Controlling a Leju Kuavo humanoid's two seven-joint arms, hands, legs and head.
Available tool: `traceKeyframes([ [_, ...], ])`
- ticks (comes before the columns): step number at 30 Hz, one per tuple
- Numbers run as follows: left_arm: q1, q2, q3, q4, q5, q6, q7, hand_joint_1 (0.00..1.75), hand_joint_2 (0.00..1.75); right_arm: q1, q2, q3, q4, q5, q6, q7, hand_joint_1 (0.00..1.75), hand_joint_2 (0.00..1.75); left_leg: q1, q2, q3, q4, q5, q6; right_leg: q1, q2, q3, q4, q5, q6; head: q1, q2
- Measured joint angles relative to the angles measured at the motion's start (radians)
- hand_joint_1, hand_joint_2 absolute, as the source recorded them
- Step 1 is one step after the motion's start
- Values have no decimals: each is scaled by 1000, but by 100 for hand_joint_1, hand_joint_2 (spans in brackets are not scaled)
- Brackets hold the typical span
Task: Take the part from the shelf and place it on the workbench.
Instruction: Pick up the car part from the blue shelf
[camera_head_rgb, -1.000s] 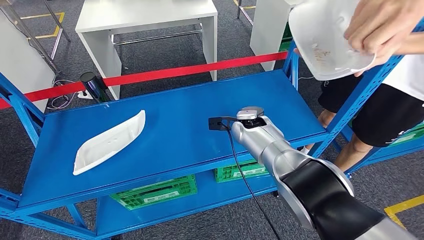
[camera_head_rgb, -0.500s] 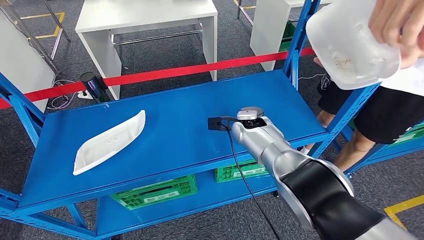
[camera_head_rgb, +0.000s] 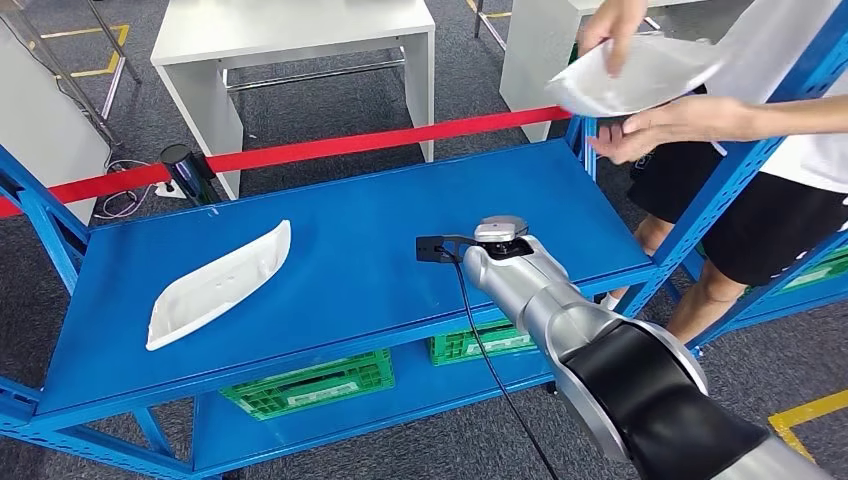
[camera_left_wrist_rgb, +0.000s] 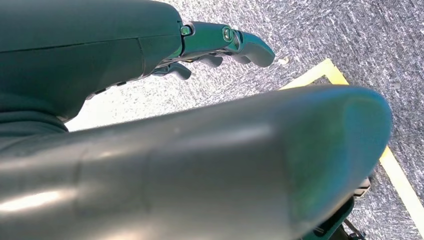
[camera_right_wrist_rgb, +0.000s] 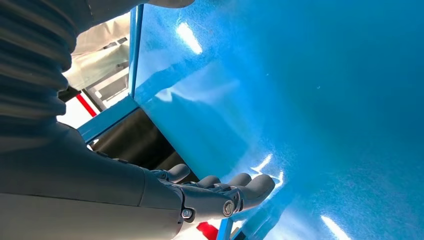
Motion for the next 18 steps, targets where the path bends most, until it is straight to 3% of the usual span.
traceKeyframes([
  [18,0,1,-1,0,3,0,1,0,0,0,0,7,0,1,7,4,0,175,0,0,0,0,0,0,0,0,0,0,0,0,0,0],
])
